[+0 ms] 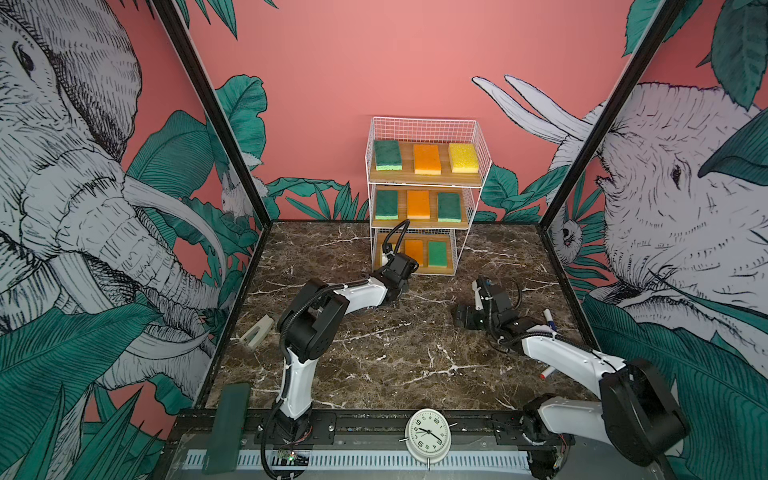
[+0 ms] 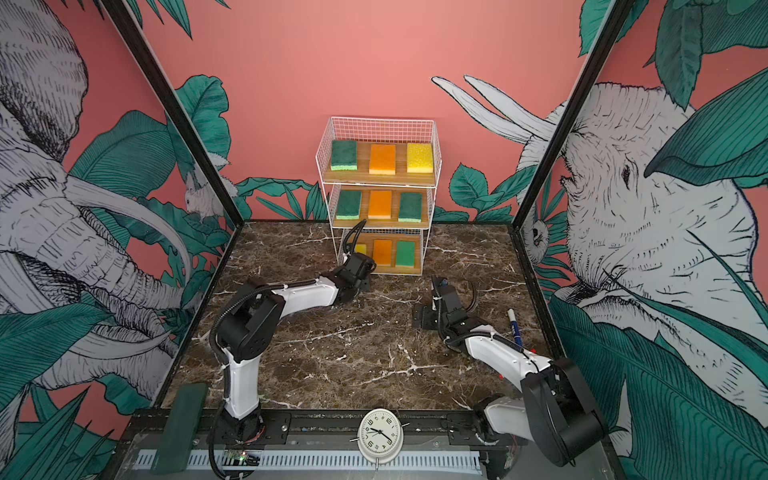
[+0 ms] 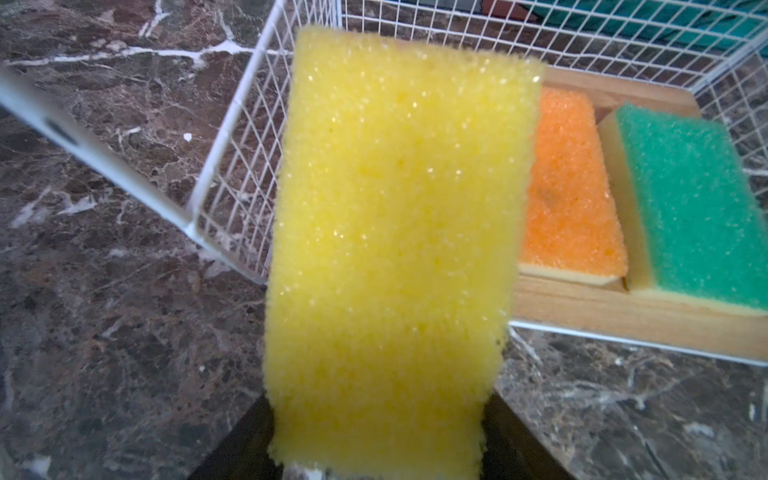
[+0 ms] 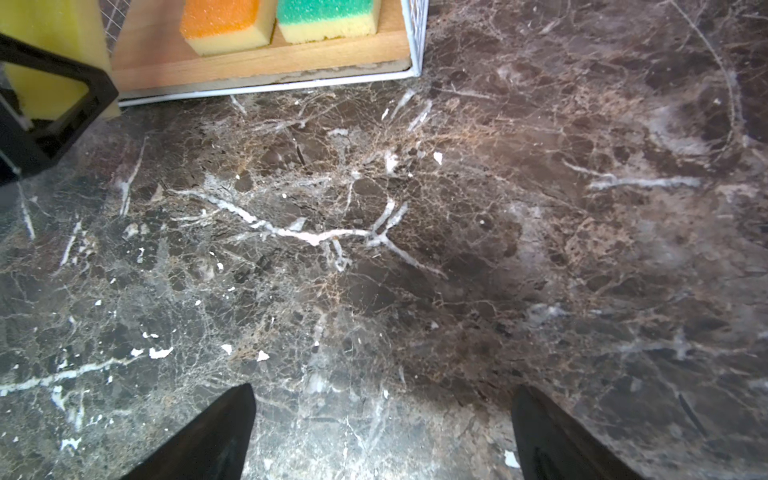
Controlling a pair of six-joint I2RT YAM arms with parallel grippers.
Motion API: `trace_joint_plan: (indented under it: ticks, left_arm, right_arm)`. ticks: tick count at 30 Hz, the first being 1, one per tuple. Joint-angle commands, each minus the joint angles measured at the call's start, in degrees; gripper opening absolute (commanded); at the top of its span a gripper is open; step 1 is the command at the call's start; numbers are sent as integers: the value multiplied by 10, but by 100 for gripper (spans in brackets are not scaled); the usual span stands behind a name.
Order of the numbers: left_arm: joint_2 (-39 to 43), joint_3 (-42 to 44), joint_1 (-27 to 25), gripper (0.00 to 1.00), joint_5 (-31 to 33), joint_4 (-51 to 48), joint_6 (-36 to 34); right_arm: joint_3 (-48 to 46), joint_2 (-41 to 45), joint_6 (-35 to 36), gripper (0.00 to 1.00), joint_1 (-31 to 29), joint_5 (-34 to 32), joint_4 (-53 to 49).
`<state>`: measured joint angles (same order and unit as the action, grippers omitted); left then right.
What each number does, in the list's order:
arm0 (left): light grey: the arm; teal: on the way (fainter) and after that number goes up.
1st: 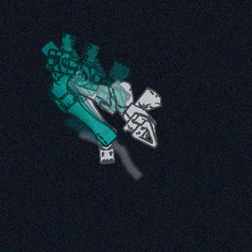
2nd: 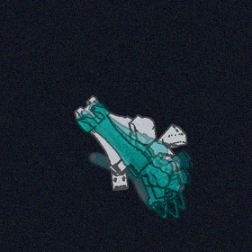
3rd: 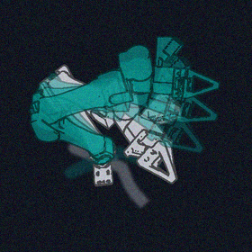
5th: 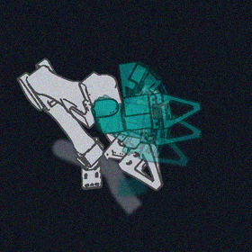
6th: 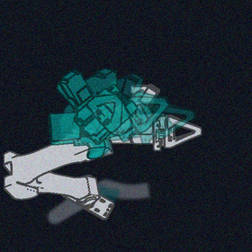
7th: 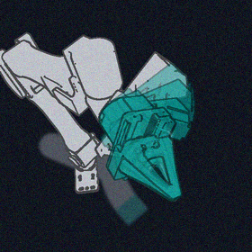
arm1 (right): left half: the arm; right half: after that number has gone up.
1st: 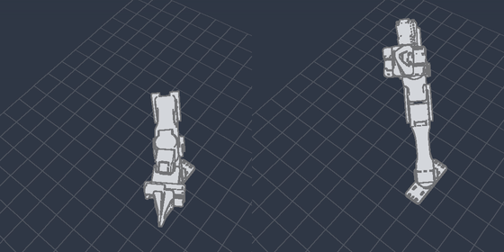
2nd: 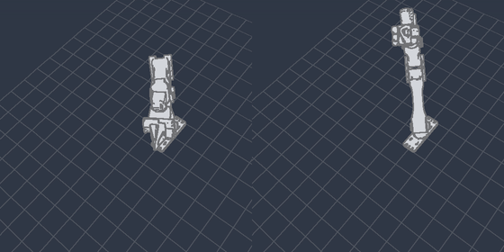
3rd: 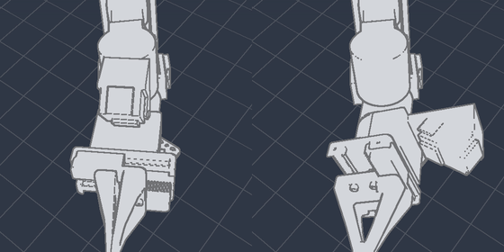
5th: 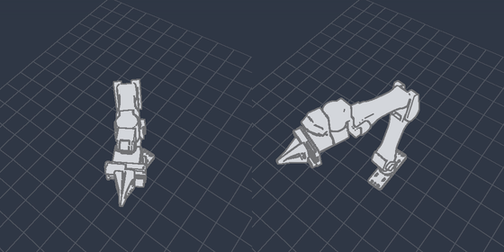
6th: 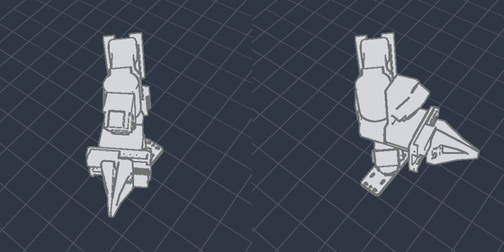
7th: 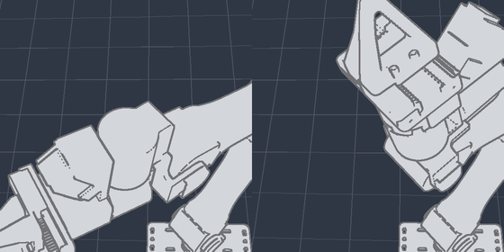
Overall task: Place and organize the cleaning sponges onto the shelf
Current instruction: 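Carry the yellow sponge with the left gripper toward the shelf's bottom tier, then lower the yellow sponge beside the orange sponge and open the left gripper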
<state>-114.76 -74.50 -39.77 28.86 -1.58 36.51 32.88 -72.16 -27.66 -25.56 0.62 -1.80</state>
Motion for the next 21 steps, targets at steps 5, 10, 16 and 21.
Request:
trace_joint_plan:
  ticks: [5, 10, 16, 21]
  left_arm:
    - [-26, -49, 25, 65, 17, 11, 16]
    - [-48, -69, 26, 65, 14, 17, 17]
    - [-58, -69, 26, 66, 22, 22, 28]
    - [-66, -78, 26, 66, 25, 30, 17]
  right_arm:
    - [-9, 1, 3, 98, 6, 14, 26]
    - [-11, -3, 1, 98, 6, 19, 32]
    - [-12, -4, 0, 98, 7, 22, 36]
    - [-16, -1, -1, 98, 7, 22, 37]
